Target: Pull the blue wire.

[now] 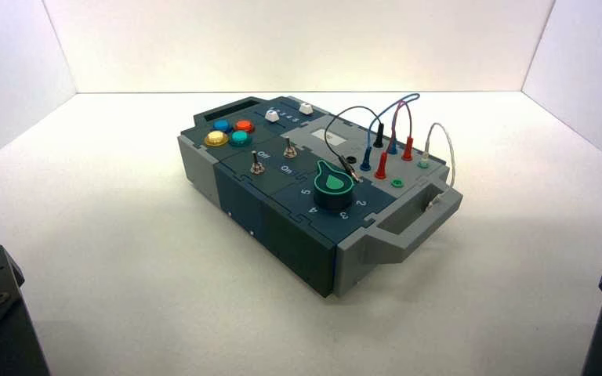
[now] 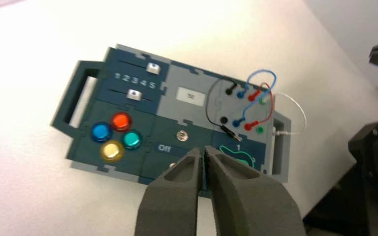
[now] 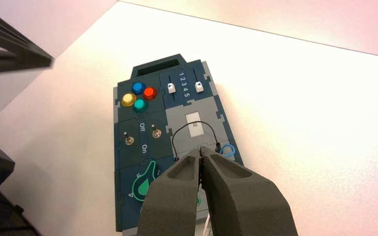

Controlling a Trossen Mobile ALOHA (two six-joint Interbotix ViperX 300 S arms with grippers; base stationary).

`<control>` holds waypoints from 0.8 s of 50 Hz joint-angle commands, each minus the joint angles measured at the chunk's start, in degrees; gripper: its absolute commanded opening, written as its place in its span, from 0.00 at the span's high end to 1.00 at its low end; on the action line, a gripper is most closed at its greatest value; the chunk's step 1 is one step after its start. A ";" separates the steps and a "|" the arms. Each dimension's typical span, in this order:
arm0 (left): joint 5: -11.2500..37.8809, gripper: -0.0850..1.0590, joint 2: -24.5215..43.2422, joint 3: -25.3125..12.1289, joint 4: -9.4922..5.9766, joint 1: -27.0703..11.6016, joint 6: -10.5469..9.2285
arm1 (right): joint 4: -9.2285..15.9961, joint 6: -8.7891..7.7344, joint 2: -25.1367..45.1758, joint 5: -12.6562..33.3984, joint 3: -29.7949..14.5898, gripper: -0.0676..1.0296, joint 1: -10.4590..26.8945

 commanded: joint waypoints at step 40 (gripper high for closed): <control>9.14 0.63 38.06 -24.26 -0.09 -10.63 16.08 | -0.62 0.26 -4.57 -0.62 -0.88 0.95 -2.99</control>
